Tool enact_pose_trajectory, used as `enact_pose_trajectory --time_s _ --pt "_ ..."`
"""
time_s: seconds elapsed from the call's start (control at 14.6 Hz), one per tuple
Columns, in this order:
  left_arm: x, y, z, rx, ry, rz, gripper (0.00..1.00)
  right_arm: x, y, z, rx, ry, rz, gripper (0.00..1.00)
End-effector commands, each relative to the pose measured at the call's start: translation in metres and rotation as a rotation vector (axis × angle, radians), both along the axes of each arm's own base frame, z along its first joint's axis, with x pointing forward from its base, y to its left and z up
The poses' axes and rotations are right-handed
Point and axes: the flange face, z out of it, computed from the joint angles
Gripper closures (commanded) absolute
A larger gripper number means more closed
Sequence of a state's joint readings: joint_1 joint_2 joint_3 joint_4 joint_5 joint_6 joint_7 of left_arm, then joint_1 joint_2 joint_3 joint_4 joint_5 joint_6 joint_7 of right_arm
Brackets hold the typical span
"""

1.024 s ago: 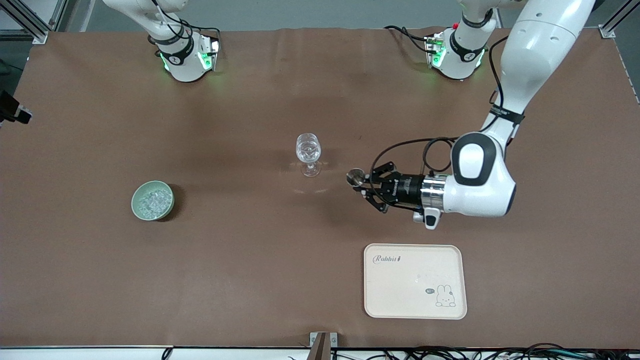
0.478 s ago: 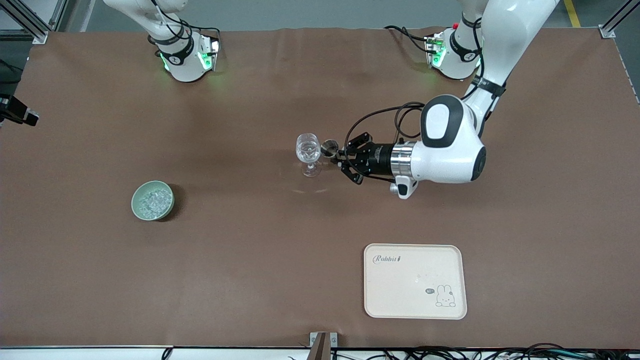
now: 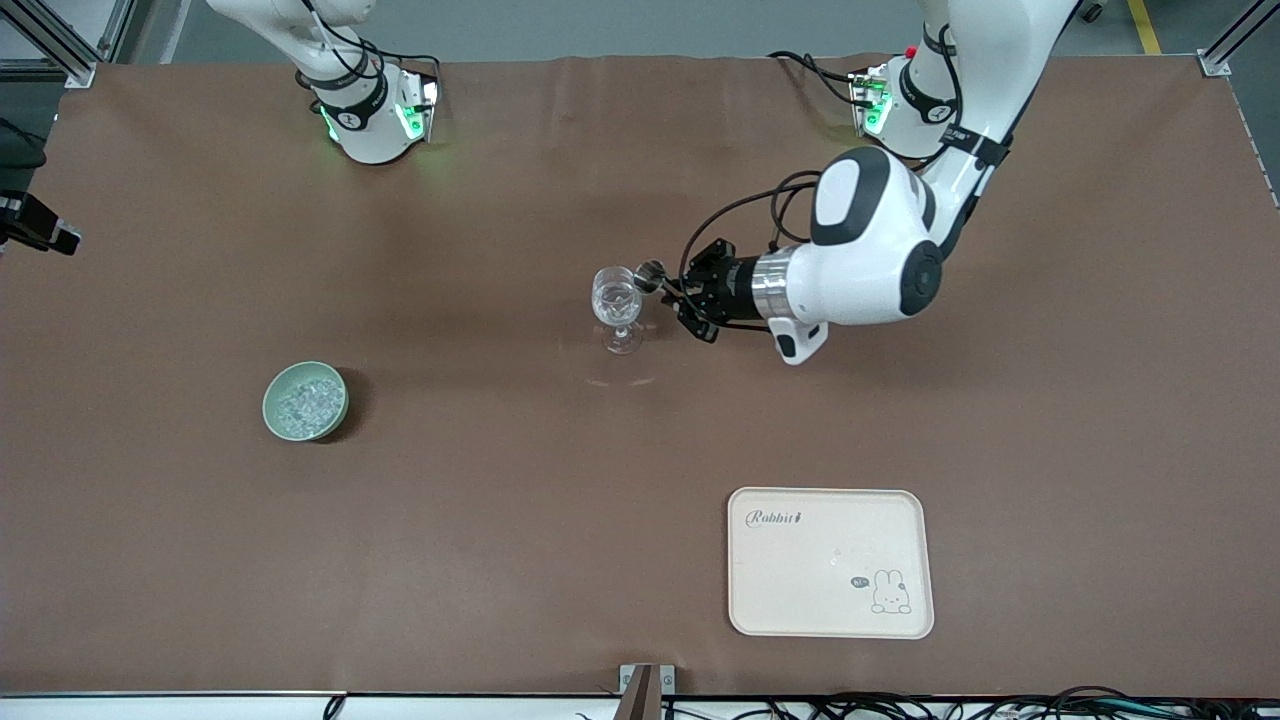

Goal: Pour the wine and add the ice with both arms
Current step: 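Move the silver jigger over the wine glass with the left gripper, then tilt the jigger to pour into the wine glass with the left gripper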

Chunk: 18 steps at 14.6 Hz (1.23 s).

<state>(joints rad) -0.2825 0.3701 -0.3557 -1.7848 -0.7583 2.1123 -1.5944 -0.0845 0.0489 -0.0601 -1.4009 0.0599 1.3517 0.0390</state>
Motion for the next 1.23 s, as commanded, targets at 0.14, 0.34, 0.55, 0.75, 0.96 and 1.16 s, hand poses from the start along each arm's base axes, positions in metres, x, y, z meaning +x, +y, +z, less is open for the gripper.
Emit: enact_pose_trajectory --time_s 0.14,0.34,0.55,0.75,0.96,1.16 --pt "-0.016 -0.022 0.009 0.155 -0.033 0.033 1.0 -0.004 0.004 0.0 -0.001 -0.014 0.009 1.0" --pt "-0.019 -0.037 0.023 0.215 -0.058 0.056 1.0 -0.004 0.005 -0.001 -0.001 -0.009 0.011 1.0" --pt "-0.026 -0.049 0.028 0.267 -0.092 0.051 1.0 -0.003 0.006 -0.001 -0.001 -0.011 0.012 1.0" --pt "-0.029 -0.057 0.029 0.335 -0.125 0.065 1.0 -0.003 0.006 -0.001 0.001 -0.011 0.012 0.99" --pt "-0.028 -0.068 0.029 0.379 -0.138 0.099 1.0 -0.003 0.006 -0.001 0.001 -0.011 0.012 1.0" --pt "-0.033 -0.083 0.026 0.443 -0.173 0.112 1.0 -0.003 0.006 -0.001 0.001 -0.011 0.012 0.99"
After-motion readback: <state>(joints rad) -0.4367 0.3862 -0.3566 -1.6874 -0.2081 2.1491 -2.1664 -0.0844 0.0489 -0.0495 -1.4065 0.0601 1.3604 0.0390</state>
